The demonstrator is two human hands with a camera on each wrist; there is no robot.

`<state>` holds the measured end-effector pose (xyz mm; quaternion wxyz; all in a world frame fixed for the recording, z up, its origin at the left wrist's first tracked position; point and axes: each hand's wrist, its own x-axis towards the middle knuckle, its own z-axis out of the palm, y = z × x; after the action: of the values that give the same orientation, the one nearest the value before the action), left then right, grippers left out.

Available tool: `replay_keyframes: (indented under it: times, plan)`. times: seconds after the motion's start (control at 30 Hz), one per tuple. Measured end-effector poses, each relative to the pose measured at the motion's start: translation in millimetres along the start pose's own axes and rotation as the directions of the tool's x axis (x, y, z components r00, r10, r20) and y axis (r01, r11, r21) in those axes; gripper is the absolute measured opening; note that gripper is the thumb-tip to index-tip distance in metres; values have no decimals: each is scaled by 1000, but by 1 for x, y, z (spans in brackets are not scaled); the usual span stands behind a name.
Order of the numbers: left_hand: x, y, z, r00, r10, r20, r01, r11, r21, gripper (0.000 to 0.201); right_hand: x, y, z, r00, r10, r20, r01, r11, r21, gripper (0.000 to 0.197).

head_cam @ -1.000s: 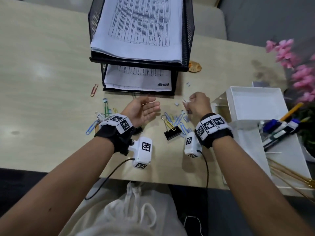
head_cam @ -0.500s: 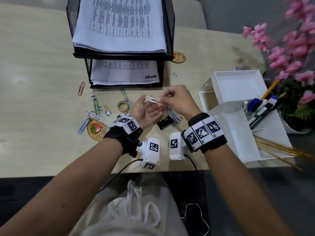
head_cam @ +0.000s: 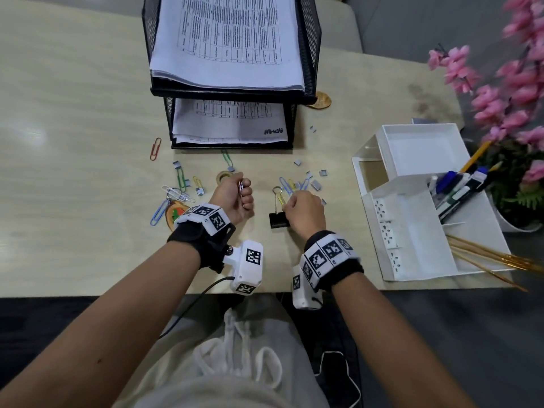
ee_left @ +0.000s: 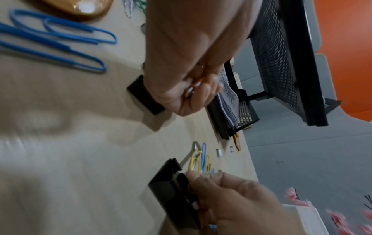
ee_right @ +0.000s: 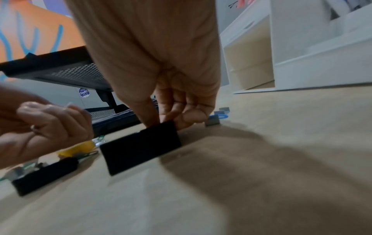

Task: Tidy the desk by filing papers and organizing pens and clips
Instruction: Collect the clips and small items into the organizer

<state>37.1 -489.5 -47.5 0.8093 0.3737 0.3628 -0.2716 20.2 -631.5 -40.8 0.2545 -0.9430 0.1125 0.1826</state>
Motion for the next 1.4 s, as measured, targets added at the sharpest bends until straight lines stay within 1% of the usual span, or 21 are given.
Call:
replay_keyframes:
  times: [0.07,0.17,0.27,0.33,0.43,0.57,0.67,0.73,0.83,0.97,1.0,1.03,1.1,1.17,1.23,1.3,1.33,1.4]
  plan:
    - [-1,3,-2,1000,3,-2,-3,1000,14,41,2,-2,0,999,-3,-39,5,999,43,20]
    - [-2,6,-4,1000,14,-7,-14,1000,22,42,9,-7,-6,992,36,-118,-16,986,166,19]
    - [-2,7,-5,1000,17,-2,-17,999,38,42,14,-16,-9,993,43,-111,-23,983,183,16]
    - [-4,8,-5,1000,18,2,-18,999,50,41,16,-21,-11,994,56,-97,-41,987,154,15]
    - [-3,10,-6,1000,19,2,-19,997,73,40,19,-22,-10,991,68,-113,-63,997,50,17]
    - [-2,13,-5,999,38,18,-39,994,100,39,17,-19,-3,993,13,-119,-29,991,-132,16]
    - [0,14,-3,998,46,42,-51,989,140,39,17,-17,-2,990,-12,-137,-18,976,-216,19]
    - [1,13,0,998,27,63,-36,989,141,39,15,-16,-1,994,-11,-113,-16,971,-237,21]
    - [0,11,7,998,20,61,-29,987,160,38,11,-10,-2,998,15,-54,-26,977,-211,23]
    - [-2,6,18,997,36,67,-47,982,183,35,5,-1,-6,996,31,-83,-45,982,-181,6]
    - [-3,6,20,997,40,73,-52,982,182,34,3,2,-7,996,27,-86,-42,984,-172,5]
    - [-2,4,22,996,41,80,-55,982,181,34,2,4,-8,996,25,-88,-39,986,-162,10]
    - [-2,1,25,994,38,99,-55,982,178,33,-1,7,-9,997,30,-77,-40,990,-138,14]
    - [-2,-2,27,994,33,108,-52,982,183,31,-4,9,-11,995,61,-81,-68,993,-92,9]
    - [-2,-4,28,994,33,103,-52,981,189,29,-7,11,-15,983,121,-137,-113,991,68,8]
    - [-1,-6,30,995,34,92,-52,980,194,32,-13,8,-22,967,165,-195,-109,956,273,10]
    - [-1,-7,32,995,28,94,-45,981,187,34,-16,4,-26,966,161,-201,-83,934,349,13]
    - [-2,-10,36,993,8,114,-25,989,144,42,-22,-7,-36,989,75,-126,-6,879,478,23]
